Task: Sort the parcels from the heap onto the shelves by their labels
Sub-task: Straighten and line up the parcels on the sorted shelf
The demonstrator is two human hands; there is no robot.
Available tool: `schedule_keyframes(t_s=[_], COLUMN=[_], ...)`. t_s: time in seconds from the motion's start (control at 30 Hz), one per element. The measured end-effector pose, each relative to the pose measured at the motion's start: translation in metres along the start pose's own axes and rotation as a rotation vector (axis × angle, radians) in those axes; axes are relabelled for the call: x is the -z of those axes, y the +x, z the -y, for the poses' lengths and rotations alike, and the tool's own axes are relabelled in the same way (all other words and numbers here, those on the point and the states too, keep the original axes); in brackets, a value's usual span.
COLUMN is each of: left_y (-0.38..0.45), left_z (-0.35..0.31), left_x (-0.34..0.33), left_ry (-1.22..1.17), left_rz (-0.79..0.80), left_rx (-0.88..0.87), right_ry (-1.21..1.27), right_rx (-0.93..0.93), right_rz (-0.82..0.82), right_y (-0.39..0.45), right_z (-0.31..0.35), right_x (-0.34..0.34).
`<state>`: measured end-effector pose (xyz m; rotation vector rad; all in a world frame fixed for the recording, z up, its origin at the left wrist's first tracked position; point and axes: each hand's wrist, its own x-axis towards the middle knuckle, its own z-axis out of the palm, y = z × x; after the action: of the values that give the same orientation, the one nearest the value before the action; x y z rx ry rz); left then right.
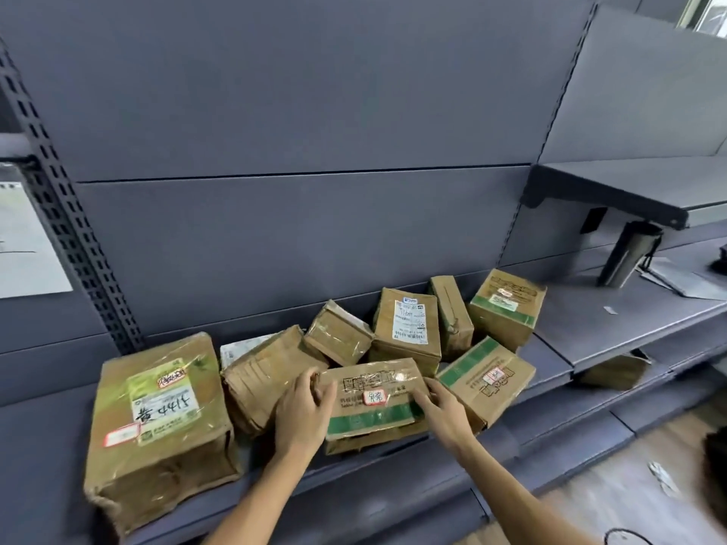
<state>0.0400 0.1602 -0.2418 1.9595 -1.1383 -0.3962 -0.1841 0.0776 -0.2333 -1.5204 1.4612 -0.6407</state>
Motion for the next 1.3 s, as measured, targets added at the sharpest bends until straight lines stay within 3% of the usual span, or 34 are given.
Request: schedule_keyframes(t_s=[0.1,0.23,0.57,0.77,1.03,1.3], left_y=[0.002,0.0,0.04,0.068,0.078,0.053], left_z=[-0.01,-0.021,-0.109,-0.167,-0.203,-0.176], left_x=[0.001,0.005,0.05,0.096,0.121,0.143], left_ry=[-0.026,-0.151,-0.602,-0.858,-0.891,-0.846], left_rz=[0.006,-0.107,-0.383,-0.244,-0.125,-0.236], left_rx=[0.027,0.021,-0.138,-0.187,-0.225,-0.193], right_ry=[-0.017,-0.001,0.25,0.321,0.417,0.46], right_rx=[0.037,0.114,0.465,0.621,0.695,0.677], right_rz=[0.002,-0.01,-0.154,-0.206,-0.203,-0.099], right_y=[0.0,0.0,0.008,0.012,0.015,0.005], right_z=[-0.001,0.004,0.093,0.157,0.189,0.2], right_x=[0.002,0.012,0.048,0.075,0.089,0.052])
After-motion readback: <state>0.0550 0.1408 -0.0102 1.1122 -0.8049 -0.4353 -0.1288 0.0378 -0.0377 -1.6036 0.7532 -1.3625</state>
